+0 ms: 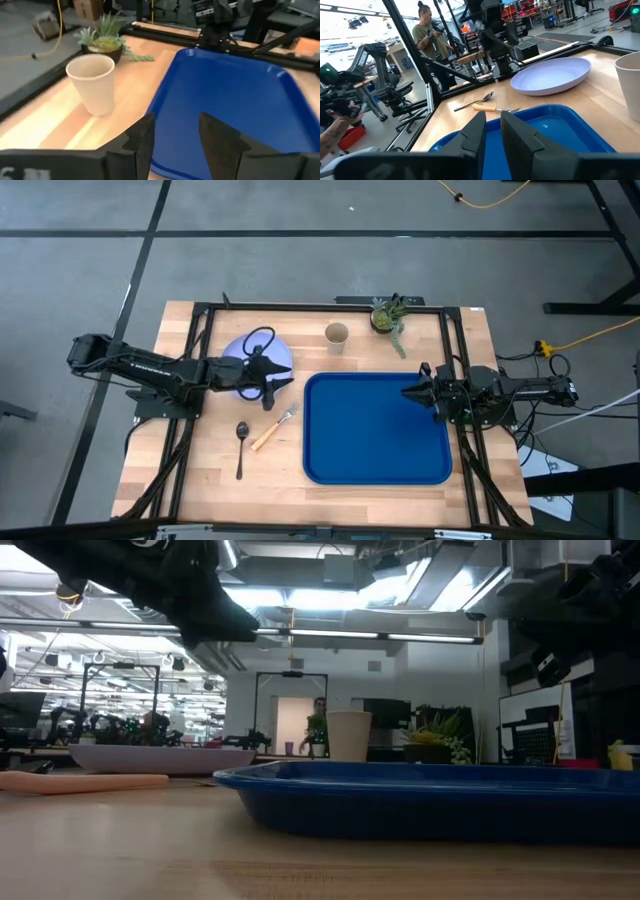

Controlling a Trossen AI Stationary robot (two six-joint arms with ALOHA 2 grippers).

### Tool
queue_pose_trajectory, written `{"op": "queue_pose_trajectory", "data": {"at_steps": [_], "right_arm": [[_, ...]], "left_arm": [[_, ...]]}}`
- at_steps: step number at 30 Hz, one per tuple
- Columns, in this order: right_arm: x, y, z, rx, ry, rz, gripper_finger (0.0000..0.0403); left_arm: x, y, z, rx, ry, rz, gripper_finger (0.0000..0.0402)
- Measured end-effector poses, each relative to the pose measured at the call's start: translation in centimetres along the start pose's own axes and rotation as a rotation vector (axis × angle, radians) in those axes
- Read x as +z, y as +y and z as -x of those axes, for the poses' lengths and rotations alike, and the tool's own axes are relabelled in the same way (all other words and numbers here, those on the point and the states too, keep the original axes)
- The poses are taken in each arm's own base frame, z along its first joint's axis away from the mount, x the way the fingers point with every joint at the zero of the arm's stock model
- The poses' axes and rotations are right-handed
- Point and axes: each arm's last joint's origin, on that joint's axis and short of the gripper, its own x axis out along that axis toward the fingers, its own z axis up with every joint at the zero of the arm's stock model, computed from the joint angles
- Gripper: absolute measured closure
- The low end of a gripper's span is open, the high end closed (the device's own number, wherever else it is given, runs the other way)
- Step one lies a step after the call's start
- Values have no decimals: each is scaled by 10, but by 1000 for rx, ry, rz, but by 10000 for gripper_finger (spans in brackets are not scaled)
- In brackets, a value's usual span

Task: Pick and place plate/cup/fork/spoon on tray
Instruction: Put the white plate on the blue serving tray

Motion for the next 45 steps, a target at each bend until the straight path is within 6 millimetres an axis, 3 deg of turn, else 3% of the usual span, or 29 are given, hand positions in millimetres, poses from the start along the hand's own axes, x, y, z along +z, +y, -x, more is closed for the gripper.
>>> {"op": "queue_pose_trajectory", "data": {"at_steps": [5,10,14,18,32,40,45], "right_arm": [[0,0,0,1,2,2,338],[0,0,0,2,3,2,338],[0,0,0,3,2,4,338],[0,0,0,2,3,4,338],[0,0,0,2,3,7,338],[0,0,0,2,3,5,338],[0,0,0,1,3,6,338]], "left_arm": [[-5,0,1,18,43,52,259],[-26,10,3,119,256,3,259],[-43,19,11,255,420,98,259],[-51,21,16,282,513,195,259],[-56,11,19,143,607,218,259],[-64,11,27,190,686,121,260],[-64,9,27,189,675,148,260]]}}
